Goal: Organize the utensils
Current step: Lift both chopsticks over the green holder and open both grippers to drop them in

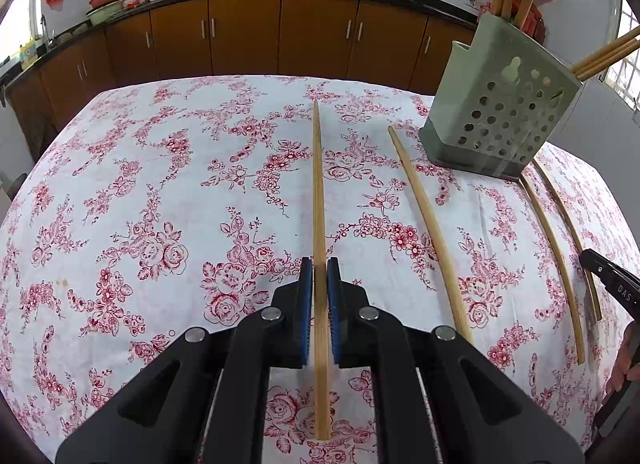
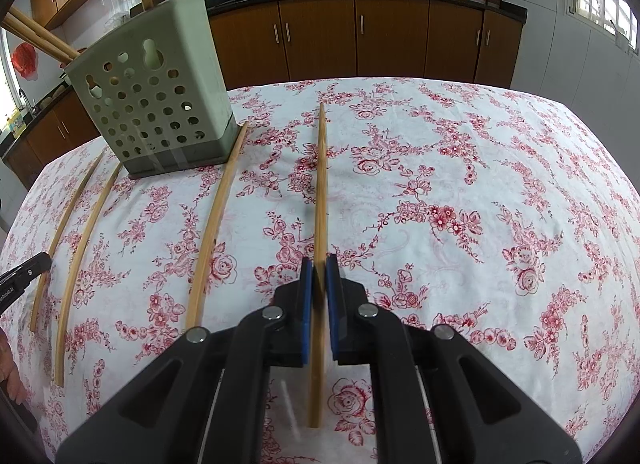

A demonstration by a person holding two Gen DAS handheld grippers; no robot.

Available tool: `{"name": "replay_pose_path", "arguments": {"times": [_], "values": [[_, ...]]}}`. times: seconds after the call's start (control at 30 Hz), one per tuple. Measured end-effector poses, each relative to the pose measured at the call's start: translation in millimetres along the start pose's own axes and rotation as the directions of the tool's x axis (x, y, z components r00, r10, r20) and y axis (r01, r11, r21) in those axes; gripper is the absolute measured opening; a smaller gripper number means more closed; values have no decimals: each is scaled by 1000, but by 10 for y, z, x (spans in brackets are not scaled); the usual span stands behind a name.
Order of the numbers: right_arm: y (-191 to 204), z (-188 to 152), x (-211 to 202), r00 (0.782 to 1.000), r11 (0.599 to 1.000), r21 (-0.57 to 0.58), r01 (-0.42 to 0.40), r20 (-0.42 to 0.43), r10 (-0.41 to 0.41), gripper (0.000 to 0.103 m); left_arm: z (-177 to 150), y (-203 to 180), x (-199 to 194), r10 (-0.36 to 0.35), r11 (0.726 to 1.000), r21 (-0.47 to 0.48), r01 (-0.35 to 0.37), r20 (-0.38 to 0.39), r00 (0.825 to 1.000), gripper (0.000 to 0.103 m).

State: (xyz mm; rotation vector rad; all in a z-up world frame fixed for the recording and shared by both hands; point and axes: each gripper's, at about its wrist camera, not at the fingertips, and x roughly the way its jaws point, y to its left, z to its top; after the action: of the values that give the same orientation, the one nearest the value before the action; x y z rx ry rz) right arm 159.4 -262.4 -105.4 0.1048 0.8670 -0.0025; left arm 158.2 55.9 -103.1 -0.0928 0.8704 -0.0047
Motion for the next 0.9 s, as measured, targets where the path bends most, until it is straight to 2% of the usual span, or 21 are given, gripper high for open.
{"name": "replay_pose_path", "arguments": {"times": [0.1,0.2,0.53,0.63,0.77,0.9], "values": [[-4,-31,-27,1000,1000,-2,0,-1,0,9,-35,4,-30,-5,1000,7,5,-2,1000,9],[-2,-109,-85,1000,1000,-13,-2,-2,2,9,-138,-47,-109,8,998,61,-8,-8,1000,9],[-61,-225,-230,999,999,4,-35,-5,35,8,-258,-72,-206,19,996,85,-17,-17,1000,8],[-121,-171,-425,998,999,12,-36,55,36,8,-211,-46,-314,9,997,74,-9,-2,1000,7],[-213,-18,-776,985,999,25,-39,170,35,8,-27,-12,-658,-10,998,61,4,95,995,7],[-280,150,-1096,960,998,40,-46,277,33,8,177,22,-1005,-36,999,37,30,198,979,7]]}}
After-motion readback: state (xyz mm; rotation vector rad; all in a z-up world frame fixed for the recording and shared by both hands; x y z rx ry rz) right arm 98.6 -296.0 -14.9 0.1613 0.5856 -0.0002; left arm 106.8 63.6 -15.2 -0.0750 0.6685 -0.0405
